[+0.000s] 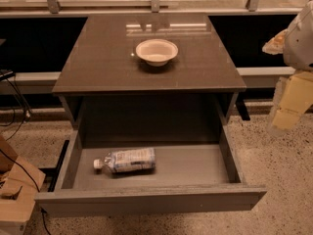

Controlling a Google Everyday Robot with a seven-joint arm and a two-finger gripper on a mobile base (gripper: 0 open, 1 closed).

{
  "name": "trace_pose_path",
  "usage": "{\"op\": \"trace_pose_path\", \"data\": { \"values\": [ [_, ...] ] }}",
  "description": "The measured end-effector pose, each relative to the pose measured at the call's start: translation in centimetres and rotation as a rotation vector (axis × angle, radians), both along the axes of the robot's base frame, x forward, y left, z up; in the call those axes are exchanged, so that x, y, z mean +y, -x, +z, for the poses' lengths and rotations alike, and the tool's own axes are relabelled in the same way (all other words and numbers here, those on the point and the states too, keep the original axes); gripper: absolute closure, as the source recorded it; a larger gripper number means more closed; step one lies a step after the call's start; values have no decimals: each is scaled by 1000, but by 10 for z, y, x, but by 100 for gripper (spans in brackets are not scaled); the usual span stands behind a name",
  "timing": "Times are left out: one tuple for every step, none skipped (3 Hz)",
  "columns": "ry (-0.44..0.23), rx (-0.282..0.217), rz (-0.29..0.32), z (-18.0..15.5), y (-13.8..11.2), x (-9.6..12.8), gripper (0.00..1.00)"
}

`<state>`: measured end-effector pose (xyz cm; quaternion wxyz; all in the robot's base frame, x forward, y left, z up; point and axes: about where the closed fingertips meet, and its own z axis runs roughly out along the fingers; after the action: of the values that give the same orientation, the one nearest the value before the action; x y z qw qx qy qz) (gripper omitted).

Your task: Pick blue plastic bottle from top drawer and place on counter

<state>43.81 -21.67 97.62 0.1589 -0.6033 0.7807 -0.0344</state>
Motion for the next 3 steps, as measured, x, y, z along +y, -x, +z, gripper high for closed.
{"op": "trace_pose_path", "data": {
  "values": [
    [0, 0, 0, 0, 0, 0, 0],
    [-70, 17, 66, -21, -9, 31, 0],
    [-128, 37, 127, -40, -16, 59, 0]
  ]
}}
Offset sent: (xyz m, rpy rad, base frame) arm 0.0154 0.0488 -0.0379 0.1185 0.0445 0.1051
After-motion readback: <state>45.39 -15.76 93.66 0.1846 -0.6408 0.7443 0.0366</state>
